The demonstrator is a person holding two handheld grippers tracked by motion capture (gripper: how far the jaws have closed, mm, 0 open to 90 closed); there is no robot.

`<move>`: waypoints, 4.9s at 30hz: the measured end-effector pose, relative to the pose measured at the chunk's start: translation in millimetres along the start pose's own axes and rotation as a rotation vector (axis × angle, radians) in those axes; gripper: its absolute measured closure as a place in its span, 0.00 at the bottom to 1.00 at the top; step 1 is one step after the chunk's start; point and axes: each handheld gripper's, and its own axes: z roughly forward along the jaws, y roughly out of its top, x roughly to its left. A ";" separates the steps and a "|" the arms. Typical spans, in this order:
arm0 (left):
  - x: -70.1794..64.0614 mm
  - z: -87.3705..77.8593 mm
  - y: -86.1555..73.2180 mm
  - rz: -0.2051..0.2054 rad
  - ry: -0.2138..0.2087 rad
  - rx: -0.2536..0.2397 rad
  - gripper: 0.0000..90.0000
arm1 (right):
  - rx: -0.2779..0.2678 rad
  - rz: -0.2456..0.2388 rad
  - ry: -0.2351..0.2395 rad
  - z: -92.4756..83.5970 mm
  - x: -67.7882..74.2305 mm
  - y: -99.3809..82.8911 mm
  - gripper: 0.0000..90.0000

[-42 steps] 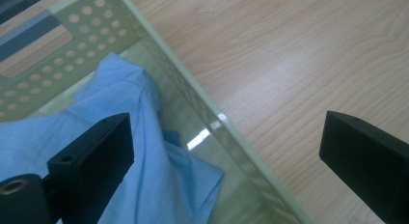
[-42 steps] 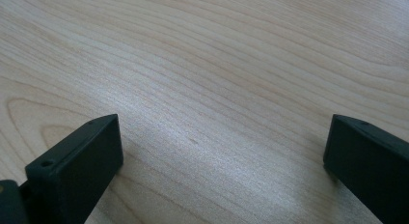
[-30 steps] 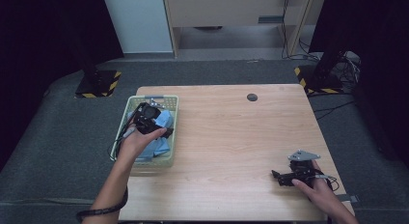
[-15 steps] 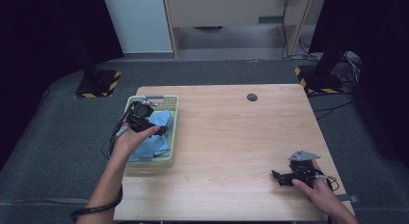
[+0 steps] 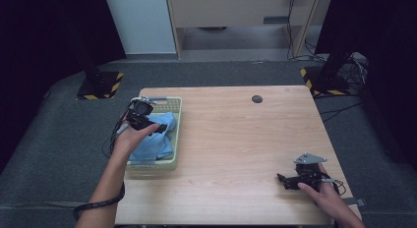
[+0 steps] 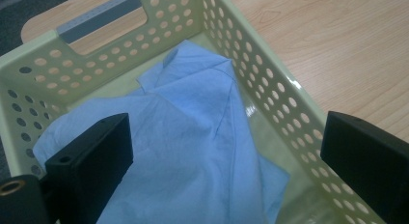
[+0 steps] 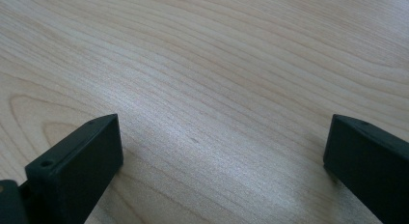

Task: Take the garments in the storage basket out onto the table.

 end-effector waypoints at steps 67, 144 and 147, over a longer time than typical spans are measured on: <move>32.2 97.0 -32.4 -0.100 -0.156 0.138 0.00 | 0.000 0.003 0.000 -1.8 2.4 -1.7 0.01; 26.2 101.0 -32.5 -0.058 0.008 0.169 0.72 | 0.000 0.002 0.001 -2.3 3.1 -2.2 0.01; 26.4 100.2 -32.0 -0.056 0.010 0.170 0.75 | 0.000 0.001 0.001 -2.3 3.1 -2.2 0.01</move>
